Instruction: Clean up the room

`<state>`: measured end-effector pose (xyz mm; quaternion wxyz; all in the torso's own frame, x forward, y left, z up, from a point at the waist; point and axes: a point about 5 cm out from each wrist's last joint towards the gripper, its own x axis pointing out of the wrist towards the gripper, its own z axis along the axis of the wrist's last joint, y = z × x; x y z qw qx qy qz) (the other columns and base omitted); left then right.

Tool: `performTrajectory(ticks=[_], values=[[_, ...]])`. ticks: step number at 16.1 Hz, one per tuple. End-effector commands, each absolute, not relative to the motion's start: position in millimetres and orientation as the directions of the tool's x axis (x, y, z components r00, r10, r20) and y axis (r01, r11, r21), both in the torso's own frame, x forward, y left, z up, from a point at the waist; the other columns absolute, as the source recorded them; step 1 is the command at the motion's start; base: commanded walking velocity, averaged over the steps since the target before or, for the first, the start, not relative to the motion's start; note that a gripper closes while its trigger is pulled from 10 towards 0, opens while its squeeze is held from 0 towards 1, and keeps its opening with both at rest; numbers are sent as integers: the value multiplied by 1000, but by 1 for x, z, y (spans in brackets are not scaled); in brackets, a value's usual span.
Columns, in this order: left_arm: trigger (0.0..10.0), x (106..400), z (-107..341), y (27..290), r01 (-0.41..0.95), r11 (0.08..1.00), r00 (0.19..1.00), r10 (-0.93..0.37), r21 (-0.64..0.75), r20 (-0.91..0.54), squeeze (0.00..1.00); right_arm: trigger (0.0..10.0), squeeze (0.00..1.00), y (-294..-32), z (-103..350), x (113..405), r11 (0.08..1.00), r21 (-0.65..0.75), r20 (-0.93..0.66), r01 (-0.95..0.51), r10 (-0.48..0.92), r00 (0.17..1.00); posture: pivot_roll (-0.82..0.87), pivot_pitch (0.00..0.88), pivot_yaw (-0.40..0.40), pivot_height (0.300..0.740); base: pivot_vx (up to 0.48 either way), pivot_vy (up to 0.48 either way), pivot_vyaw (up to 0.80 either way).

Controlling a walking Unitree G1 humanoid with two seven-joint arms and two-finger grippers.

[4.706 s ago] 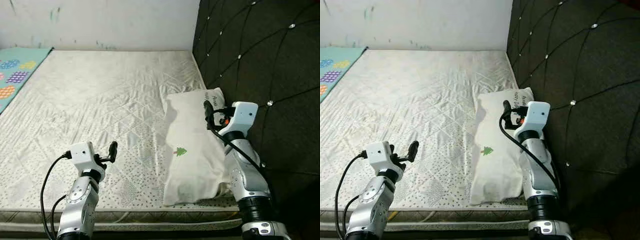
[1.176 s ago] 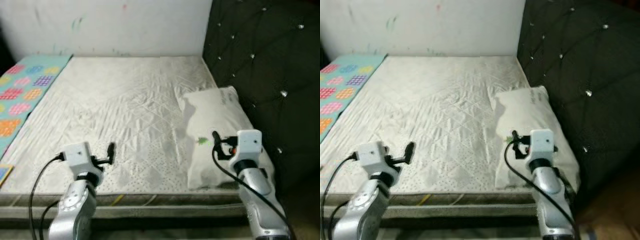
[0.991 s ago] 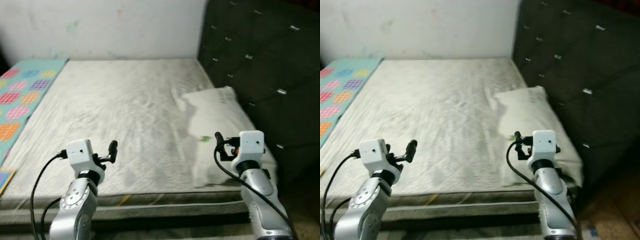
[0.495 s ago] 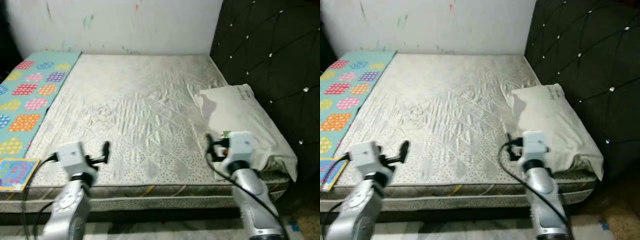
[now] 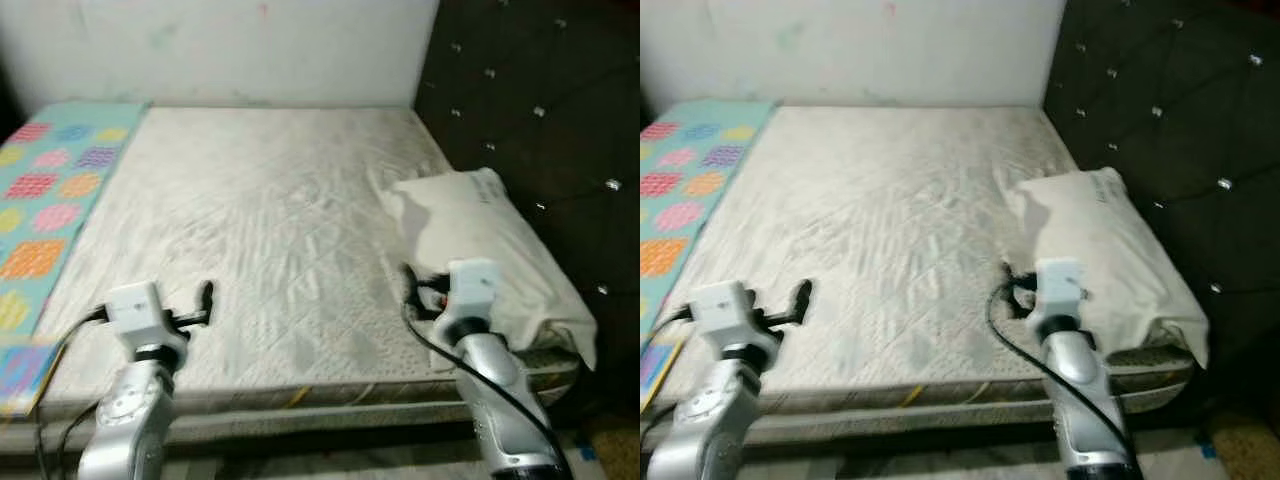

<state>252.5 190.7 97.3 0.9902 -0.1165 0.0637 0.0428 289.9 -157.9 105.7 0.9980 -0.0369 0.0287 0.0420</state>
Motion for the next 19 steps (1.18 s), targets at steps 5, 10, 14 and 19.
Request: performTrajectory(ticks=[5,10,14,19], values=[[10000,256,99,182,-74,970,991,46,-229,-129,0,10000,0,-167,107,290,994,-87,-56,-62,57,997,-98,0,15,740,383,0,0],[10000,256,98,184,-102,960,989,70,-261,-127,0,10000,0,-167,106,291,994,-85,-58,-71,66,996,-92,0,10,740,0,0,0],[10000,257,97,184,-99,961,989,66,-259,-131,0,10000,0,-166,106,292,994,-86,-57,-74,69,996,-93,0,11,740,0,426,0],[10000,258,96,185,-106,959,988,72,-263,-136,0,10000,0,-167,105,293,995,-78,-62,-67,63,996,-88,0,10,740,0,480,0]])
